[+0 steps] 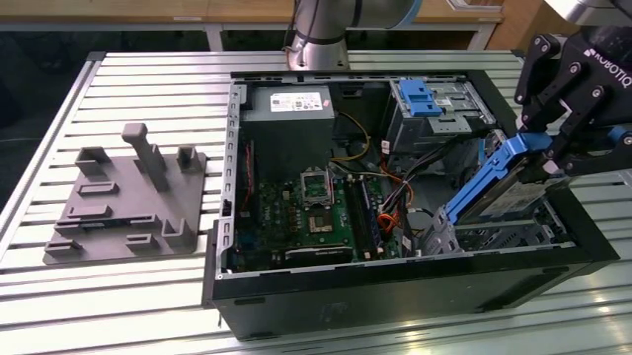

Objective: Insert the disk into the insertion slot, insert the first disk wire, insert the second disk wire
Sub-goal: 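Insert the disk into the insertion slot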

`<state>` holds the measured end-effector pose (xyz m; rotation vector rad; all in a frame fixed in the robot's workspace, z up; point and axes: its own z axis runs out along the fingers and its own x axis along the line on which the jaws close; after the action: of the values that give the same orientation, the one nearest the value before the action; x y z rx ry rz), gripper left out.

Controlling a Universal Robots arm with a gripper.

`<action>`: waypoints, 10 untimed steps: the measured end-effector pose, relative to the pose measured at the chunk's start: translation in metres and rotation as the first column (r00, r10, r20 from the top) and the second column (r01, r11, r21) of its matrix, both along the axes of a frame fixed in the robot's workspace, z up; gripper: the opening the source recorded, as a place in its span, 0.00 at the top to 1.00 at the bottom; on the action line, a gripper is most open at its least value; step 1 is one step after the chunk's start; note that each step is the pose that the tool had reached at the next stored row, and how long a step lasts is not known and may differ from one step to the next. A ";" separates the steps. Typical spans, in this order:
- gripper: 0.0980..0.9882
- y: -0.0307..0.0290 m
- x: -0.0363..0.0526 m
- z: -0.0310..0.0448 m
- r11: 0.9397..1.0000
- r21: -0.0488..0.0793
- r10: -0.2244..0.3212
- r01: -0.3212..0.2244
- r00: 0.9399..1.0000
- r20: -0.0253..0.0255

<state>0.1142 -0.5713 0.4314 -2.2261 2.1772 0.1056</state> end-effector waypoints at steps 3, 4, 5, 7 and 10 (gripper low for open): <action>0.70 0.0000 0.0001 -0.0029 1.000 0.000 0.000 0.000 1.000 0.000; 0.70 0.0000 0.0002 -0.0039 1.000 0.000 0.000 0.000 1.000 0.000; 0.70 0.0000 0.0003 -0.0048 1.000 0.000 0.000 0.000 1.000 0.000; 0.70 0.0000 0.0016 -0.0066 1.000 0.000 -0.002 0.002 1.000 0.000; 0.70 0.0000 0.0035 -0.0088 1.000 0.000 -0.010 0.010 1.000 0.000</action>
<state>0.1177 -0.5713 0.4226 -2.2152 2.1877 0.1055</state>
